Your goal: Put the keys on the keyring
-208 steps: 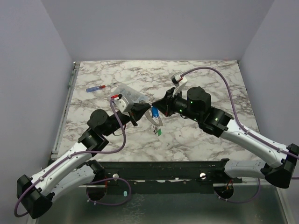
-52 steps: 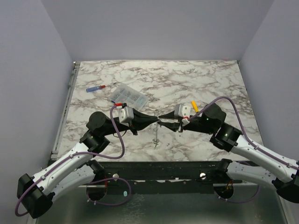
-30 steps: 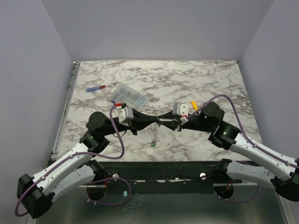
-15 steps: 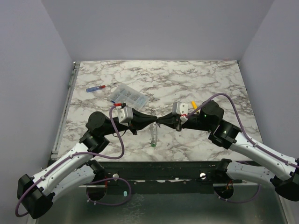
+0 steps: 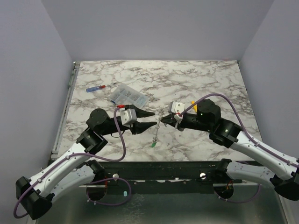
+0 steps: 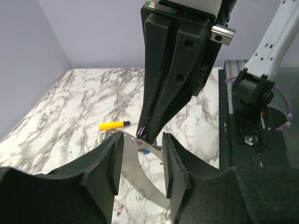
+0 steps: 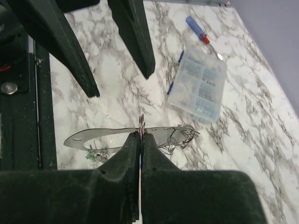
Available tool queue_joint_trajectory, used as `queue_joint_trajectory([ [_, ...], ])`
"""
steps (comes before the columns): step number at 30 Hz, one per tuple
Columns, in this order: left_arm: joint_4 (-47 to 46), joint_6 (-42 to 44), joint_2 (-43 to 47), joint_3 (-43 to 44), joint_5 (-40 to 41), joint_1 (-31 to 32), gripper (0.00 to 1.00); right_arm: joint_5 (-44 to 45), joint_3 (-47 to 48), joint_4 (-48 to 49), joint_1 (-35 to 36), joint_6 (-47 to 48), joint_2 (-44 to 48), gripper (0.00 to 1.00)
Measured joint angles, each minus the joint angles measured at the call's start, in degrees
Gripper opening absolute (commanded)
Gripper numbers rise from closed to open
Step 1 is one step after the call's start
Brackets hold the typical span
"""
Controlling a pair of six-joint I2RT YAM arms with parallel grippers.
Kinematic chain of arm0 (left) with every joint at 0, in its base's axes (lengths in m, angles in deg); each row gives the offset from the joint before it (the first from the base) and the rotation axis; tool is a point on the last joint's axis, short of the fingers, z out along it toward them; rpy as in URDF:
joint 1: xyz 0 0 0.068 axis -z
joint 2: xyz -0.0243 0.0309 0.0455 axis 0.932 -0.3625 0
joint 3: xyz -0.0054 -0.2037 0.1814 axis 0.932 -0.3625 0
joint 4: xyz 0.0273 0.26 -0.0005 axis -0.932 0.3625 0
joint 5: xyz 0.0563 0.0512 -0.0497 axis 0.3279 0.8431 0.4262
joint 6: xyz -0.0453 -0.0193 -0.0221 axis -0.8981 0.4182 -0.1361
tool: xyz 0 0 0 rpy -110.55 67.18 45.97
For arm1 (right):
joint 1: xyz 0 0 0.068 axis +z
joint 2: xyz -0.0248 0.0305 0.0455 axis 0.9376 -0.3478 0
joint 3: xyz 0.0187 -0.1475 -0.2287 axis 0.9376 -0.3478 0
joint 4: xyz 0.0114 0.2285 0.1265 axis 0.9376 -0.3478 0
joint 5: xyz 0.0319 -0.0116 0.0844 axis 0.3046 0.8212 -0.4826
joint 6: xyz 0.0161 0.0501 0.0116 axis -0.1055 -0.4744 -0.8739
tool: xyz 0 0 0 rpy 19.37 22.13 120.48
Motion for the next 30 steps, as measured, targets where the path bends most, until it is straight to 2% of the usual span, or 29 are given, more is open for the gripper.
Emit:
queue_joint_trajectory([
  [8, 12.52, 7.96, -1.42, 6.62, -0.66, 0.0, 0.47, 4.17, 4.5, -11.96, 0.0, 2.01, -0.28, 0.01],
  [16, 18.08, 8.57, -8.7, 11.65, -1.55, 0.61, 0.48, 4.46, 8.55, -19.71, 0.0, 2.91, -0.94, 0.01],
  [21, 22.58, 10.03, -13.14, 15.21, 0.42, 5.79, 0.48, 4.39, 8.59, -21.99, 0.22, 2.97, -1.16, 0.01],
  [26, 26.23, 13.05, -15.47, 17.4, 3.65, 10.8, 0.41, 3.63, 8.59, -23.12, 0.33, 2.97, -1.2, 0.01],
  [30, 27.96, 14.62, -15.61, 17.49, 5.64, 11.54, 0.36, 2.82, 8.59, -23.5, 0.33, 2.97, -1.6, 0.01],
])
